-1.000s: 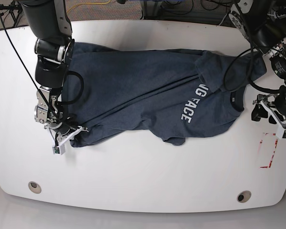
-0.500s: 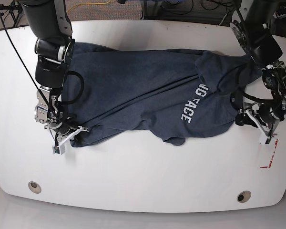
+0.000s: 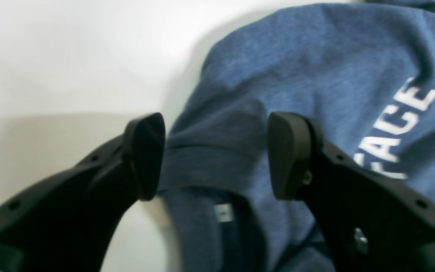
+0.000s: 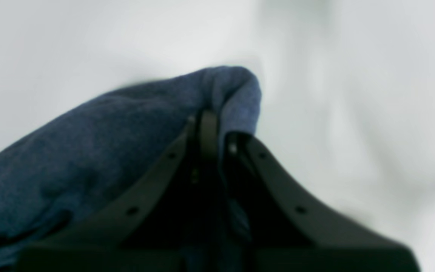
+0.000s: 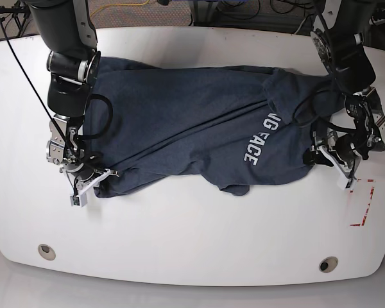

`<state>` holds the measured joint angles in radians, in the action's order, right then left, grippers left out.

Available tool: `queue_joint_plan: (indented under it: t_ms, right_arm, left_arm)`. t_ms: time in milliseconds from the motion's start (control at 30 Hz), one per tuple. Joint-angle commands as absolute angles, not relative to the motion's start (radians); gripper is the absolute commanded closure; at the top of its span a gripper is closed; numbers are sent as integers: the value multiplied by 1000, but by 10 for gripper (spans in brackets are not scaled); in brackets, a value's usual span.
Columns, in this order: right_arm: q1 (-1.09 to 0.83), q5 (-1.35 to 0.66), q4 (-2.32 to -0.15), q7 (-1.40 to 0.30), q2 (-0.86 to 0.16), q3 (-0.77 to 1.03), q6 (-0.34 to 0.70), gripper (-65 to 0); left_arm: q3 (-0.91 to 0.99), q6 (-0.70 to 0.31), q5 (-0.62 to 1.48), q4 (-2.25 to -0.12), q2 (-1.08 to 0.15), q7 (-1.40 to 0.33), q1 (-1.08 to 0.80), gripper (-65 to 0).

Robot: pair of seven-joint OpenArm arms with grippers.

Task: Fold the T-shirt properly
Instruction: 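Grasp the hem corner with the left gripper and pull it taut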

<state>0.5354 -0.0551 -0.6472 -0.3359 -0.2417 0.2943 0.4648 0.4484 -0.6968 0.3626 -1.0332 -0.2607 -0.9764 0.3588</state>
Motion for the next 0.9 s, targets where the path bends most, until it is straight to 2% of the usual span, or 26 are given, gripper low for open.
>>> queue_joint_plan:
  t_ms: [0, 267, 733, 800, 867]
  right_arm:
    - [555, -56, -662, -337, -252, 295, 469, 0]
    - [552, -56, -662, -337, -252, 297, 469, 0]
    - [552, -56, -662, -337, -252, 297, 469, 0]
    - [552, -56, -662, -337, -252, 297, 469, 0]
    - [552, -56, -662, -337, -252, 297, 469, 0]
  left_arm:
    - [423, -698, 378, -1026, -286, -931, 386, -399]
    - [338, -698, 378, -963, -312, -881, 384, -399]
    - [309, -698, 386, -963, -294, -929, 378, -396]
    - [308, -698, 384, -963, -286, -937, 378, -381]
    - [308, -698, 378, -963, -280, -940, 378, -299]
